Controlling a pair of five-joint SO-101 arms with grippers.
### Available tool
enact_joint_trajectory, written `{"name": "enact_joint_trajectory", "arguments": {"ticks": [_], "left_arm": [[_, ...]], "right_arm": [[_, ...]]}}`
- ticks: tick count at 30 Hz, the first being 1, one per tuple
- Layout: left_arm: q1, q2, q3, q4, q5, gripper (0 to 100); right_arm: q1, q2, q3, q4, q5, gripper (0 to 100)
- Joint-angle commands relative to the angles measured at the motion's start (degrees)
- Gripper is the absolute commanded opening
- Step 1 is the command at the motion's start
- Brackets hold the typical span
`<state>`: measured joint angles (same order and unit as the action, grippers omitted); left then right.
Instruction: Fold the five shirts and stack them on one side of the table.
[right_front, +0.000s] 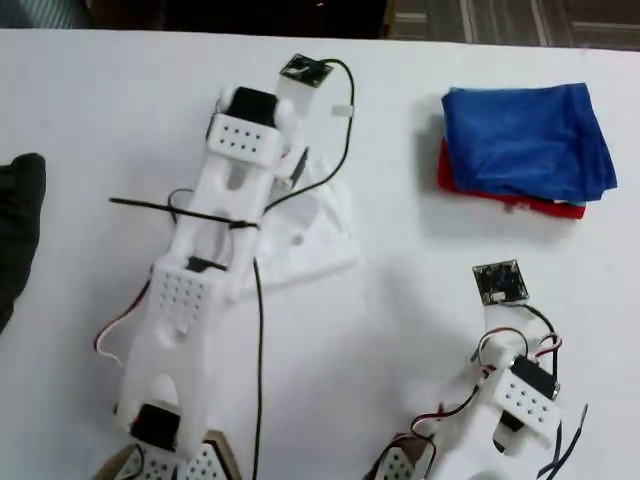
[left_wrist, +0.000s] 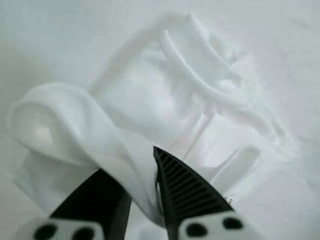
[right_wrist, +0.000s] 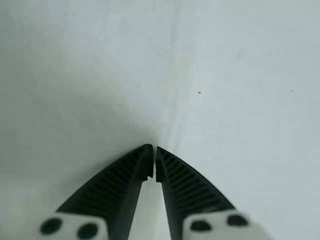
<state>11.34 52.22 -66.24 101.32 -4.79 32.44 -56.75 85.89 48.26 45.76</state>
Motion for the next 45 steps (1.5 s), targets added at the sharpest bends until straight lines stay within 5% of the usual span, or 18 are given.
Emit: {"name": "enact_joint_trajectory", "arguments": {"ticks": [1, 11, 18, 27, 29, 36, 45], "left_arm": [[3.8, 0.8, -6.2, 0.5, 0.1, 2], [7.1, 4.6, -7.2, -2.5, 0.1, 4], [6.0, 2.6, -9.6, -0.2, -0.1, 25], [-3.8, -7.6, -14.6, 1.1, -0.1, 12], [-6.7, -7.5, -12.6, 1.1, -0.1, 1], [-11.1, -8.1, 9.0, 1.1, -0.5, 3], [-3.7, -16.4, 28.2, -2.6, -2.7, 3]], "right_arm": [[0.6, -1.3, -0.1, -1.1, -0.5, 1.9], [0.6, -1.3, -0.1, -1.1, -0.5, 1.9], [0.6, -1.3, -0.1, -1.1, -0.5, 1.9], [0.6, -1.3, -0.1, -1.1, -0.5, 1.9], [0.6, -1.3, -0.1, -1.1, -0.5, 1.9], [0.6, -1.3, -0.1, -1.2, -0.5, 1.9], [0.6, -1.3, -0.1, -1.5, -0.5, 1.9]]}}
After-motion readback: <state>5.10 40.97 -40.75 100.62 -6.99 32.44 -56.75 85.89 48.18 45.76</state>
